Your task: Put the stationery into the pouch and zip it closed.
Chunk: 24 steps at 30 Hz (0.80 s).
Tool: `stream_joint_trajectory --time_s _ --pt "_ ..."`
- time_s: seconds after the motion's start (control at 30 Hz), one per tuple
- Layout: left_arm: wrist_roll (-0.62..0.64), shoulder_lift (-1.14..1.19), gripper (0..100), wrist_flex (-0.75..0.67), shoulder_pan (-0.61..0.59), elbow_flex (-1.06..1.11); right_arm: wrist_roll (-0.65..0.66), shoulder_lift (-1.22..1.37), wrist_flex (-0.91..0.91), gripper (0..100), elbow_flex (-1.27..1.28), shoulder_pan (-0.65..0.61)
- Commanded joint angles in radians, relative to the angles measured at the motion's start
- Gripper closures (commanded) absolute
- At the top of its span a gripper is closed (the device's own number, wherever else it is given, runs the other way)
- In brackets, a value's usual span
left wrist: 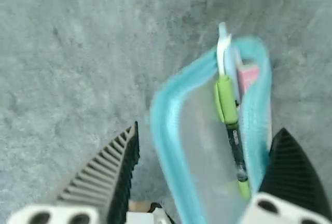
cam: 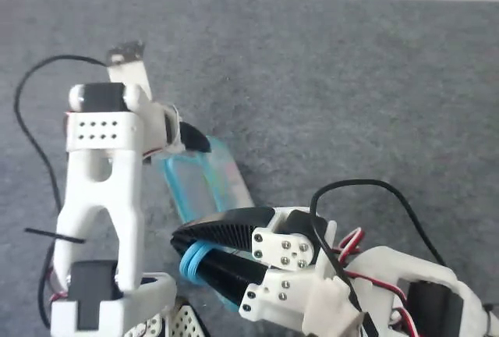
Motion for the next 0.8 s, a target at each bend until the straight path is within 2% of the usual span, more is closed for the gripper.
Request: stream_joint_trajectory --time_s 0.0,0.33,0.6,0.77 --pt "-0.009 -0.048 63 0.023 0.031 -0.002 0.017 0.062 -0.004 99.1 -0.023 0.001" --pt "0.037 -0.04 63 -0.1 0.152 0.116 0.017 0.061 0.012 99.1 -0.023 0.002" --pt "0.032 -0.04 63 -0.184 0.164 0.142 0.014 0.061 0.062 99.1 -0.021 0.001" --pt "0.032 -0.04 69 -0.184 0.164 0.142 0.014 0.061 0.067 99.1 -0.021 0.001"
